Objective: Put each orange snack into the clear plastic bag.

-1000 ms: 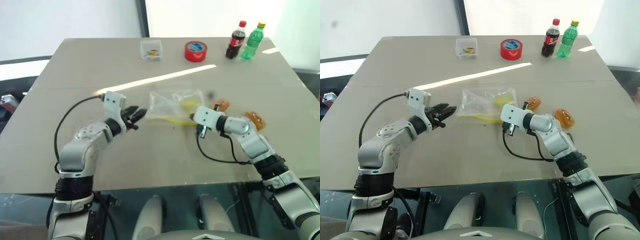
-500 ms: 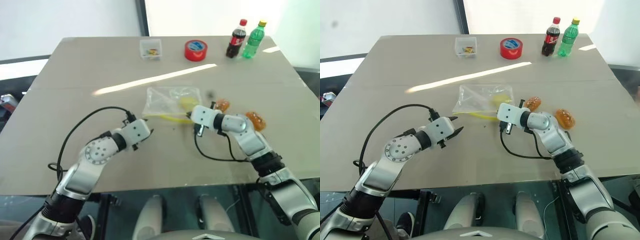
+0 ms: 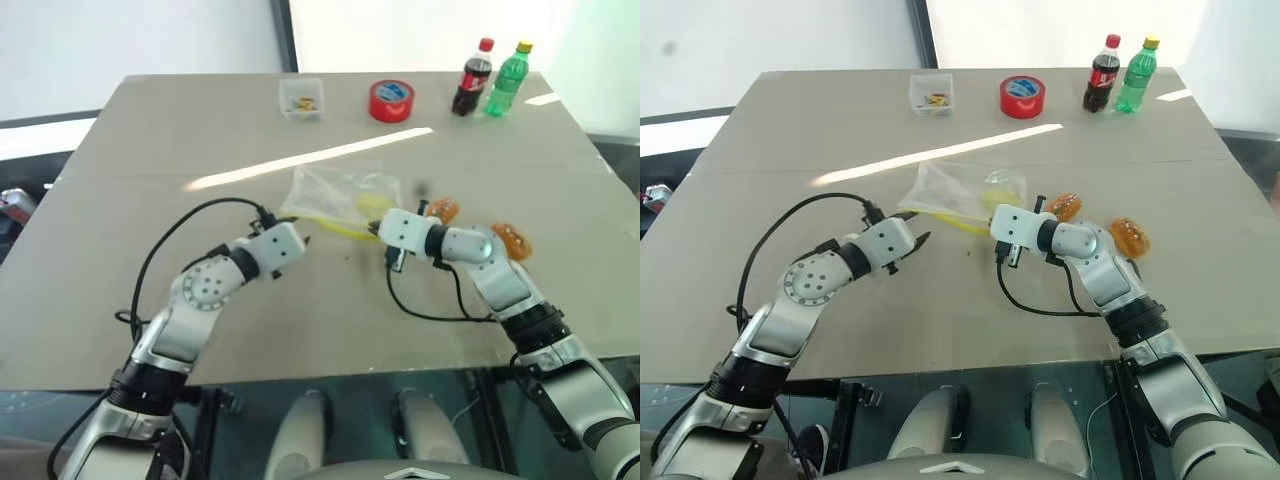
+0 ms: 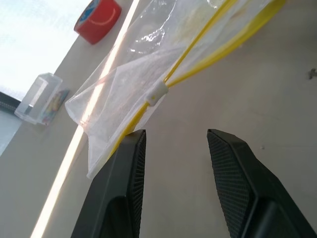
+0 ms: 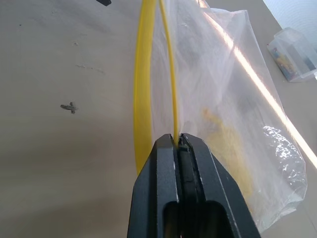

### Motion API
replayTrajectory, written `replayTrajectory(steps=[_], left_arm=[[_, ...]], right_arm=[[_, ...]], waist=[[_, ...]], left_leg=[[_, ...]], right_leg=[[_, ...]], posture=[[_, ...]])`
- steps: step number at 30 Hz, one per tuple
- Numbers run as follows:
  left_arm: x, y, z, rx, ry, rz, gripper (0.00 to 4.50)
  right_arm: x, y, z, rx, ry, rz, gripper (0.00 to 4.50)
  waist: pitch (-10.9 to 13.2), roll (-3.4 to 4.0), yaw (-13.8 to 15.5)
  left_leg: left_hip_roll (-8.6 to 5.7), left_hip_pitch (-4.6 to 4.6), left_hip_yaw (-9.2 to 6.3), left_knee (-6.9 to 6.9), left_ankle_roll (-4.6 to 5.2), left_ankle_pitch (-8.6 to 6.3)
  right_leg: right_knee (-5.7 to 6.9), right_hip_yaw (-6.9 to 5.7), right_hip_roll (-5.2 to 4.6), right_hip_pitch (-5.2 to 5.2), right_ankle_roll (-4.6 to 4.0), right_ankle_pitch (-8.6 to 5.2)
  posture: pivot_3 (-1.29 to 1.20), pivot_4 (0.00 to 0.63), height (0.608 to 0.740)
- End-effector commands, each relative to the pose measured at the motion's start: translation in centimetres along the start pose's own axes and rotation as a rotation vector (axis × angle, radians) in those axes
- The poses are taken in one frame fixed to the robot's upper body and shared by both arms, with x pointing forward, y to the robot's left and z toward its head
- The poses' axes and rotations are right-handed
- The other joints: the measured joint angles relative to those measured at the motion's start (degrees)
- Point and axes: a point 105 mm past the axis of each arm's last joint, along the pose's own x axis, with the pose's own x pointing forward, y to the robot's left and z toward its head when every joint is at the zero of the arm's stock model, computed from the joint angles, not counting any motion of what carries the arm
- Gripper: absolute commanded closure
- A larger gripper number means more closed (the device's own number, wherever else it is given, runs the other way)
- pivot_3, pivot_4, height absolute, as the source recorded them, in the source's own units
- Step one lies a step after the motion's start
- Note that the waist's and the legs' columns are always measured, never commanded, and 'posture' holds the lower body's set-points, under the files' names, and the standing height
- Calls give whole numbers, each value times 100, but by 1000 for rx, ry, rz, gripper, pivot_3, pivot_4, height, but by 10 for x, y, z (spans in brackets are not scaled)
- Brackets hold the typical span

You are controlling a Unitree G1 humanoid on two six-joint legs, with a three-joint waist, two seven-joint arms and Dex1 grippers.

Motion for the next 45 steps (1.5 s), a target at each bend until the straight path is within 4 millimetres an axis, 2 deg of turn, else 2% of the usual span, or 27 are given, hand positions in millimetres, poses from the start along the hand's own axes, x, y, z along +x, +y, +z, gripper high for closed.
replayTrajectory(steps=[1,10,18,26,27,28,30,31,32,34,35,39,43,45], left_arm=[[-9,11,12,69,-65,21,2445],[-18,12,20,162,-124,23,2445],[-11,7,0,240,-35,-8,2445],[2,11,-6,238,-23,21,2445],[3,11,-6,233,-23,21,2962],[4,11,-7,230,-21,21,3225],[5,11,-11,230,-6,23,4191],[5,12,-13,230,4,24,4403],[5,12,-15,225,11,27,4403],[7,15,-17,202,15,46,4500],[8,16,-16,184,12,57,4500],[12,15,-12,130,5,72,4500],[14,15,-10,83,5,90,4500],[15,15,-9,68,4,94,4500]], right_arm=[[-5,-9,7,-18,-24,-34,4500],[-4,-9,4,-13,-14,-38,4500],[-3,-7,12,-17,-36,-27,4500],[-4,-9,14,-19,-39,-27,4500],[-4,-8,14,-18,-39,-25,4500],[-4,-8,14,-17,-39,-22,4500],[-4,-7,15,-18,-42,-20,4500],[-4,-8,15,-19,-43,-22,4500],[-4,-8,15,-20,-40,-22,4500],[-7,-1,11,-4,-15,26,3907],[-8,0,13,-4,-23,27,3754],[-16,-7,22,19,-52,-35,1865],[-25,-2,31,74,-101,-33,1865],[-25,1,32,99,-108,-47,2466]], waist=[[0,0,-1],[0,0,-1],[0,0,-2],[0,0,1],[0,0,1],[0,0,0],[0,0,-6],[0,0,-8],[0,0,-8],[0,0,-6],[0,0,-2],[0,0,11],[0,0,10],[-1,-1,9]], left_leg=[[0,0,-1,0,0,0],[2,2,-2,1,0,0],[1,2,11,2,0,0],[0,0,13,12,0,0],[0,0,14,13,0,0],[0,0,13,13,0,0],[0,1,13,15,0,0],[0,1,13,16,0,0],[0,2,12,17,0,0],[1,2,12,22,0,0],[1,2,13,24,0,0],[1,0,11,31,0,0],[1,-1,7,36,0,0],[1,-1,5,37,0,0]], right_leg=[[0,0,0,0,0,0],[4,0,1,0,0,0],[7,-2,2,0,0,0],[15,-4,3,1,0,0],[17,-4,3,0,0,0],[18,-4,3,0,0,0],[23,-4,4,0,0,0],[25,-4,4,0,0,0],[28,-4,5,-1,0,0],[32,-4,6,-1,0,0],[33,-4,6,0,0,0],[34,-6,5,1,0,0],[40,-8,6,1,0,0],[42,-8,6,1,0,0]], posture=[[0,150,740],[0,150,740],[0,150,740],[0,150,740],[0,150,740],[0,150,740],[0,150,740],[0,150,740],[0,150,740],[0,150,740],[0,150,740],[0,150,740],[0,150,740],[0,150,740]])
